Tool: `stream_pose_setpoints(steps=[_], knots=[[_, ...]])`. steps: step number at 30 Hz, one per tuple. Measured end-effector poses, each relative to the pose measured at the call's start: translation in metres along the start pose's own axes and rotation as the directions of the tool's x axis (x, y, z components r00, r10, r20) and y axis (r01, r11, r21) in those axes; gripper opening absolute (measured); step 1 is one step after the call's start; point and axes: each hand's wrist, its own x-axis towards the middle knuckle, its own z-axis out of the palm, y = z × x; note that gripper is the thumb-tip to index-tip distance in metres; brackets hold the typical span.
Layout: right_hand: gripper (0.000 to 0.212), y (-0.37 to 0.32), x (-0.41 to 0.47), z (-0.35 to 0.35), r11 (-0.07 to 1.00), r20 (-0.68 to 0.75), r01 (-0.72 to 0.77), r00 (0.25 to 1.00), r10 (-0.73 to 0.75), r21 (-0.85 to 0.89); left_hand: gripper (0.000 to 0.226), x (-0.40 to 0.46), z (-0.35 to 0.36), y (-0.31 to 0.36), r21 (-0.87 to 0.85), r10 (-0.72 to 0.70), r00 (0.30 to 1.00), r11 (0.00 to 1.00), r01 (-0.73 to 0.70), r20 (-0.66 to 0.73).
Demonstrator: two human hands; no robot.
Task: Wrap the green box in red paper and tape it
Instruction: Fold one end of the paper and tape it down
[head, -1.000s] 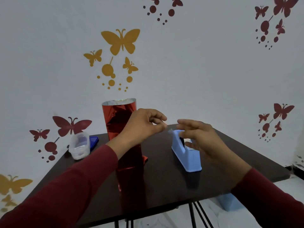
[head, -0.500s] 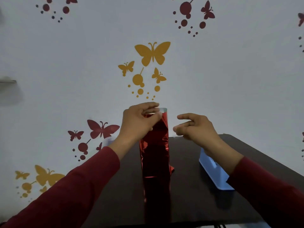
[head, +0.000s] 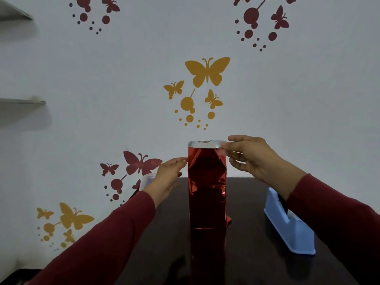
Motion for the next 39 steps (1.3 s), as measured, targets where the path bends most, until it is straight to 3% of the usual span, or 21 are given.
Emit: stream_pose_setpoints(steps=[5, 14, 23, 33, 39], knots=[[0.035, -0.008, 0.011, 0.0, 1.0, -0.011, -0.016, 1.0, 0.016, 0.006, 0.021, 0.009, 0.007, 0.01, 0.037, -0.036, 0.985, 0.999, 0.03, 0.166], [0.037, -0.011, 0.021, 0.01, 0.995, 0.002, -0.026, 1.0, 0.026, -0.092, 0.025, 0.01, 0.011, 0.021, 0.197, -0.069, 0.963, 0.98, 0.016, 0.262], [0.043, -0.009, 0.031, 0.025, 0.962, -0.007, 0.054, 0.998, -0.058, -0.266, 0.035, 0.007, 0.024, 0.025, 0.146, -0.09, 0.965, 0.988, 0.054, 0.248], [0.049, 0.007, 0.036, 0.027, 0.856, -0.039, 0.093, 0.991, -0.13, -0.508, 0.056, 0.009, 0.032, 0.005, 0.116, 0.098, 0.964, 0.985, -0.129, 0.247], [0.049, 0.012, 0.038, 0.023, 0.849, -0.043, 0.081, 0.992, -0.122, -0.523, 0.043, 0.005, 0.031, 0.01, 0.17, 0.082, 0.948, 0.976, -0.139, 0.309]])
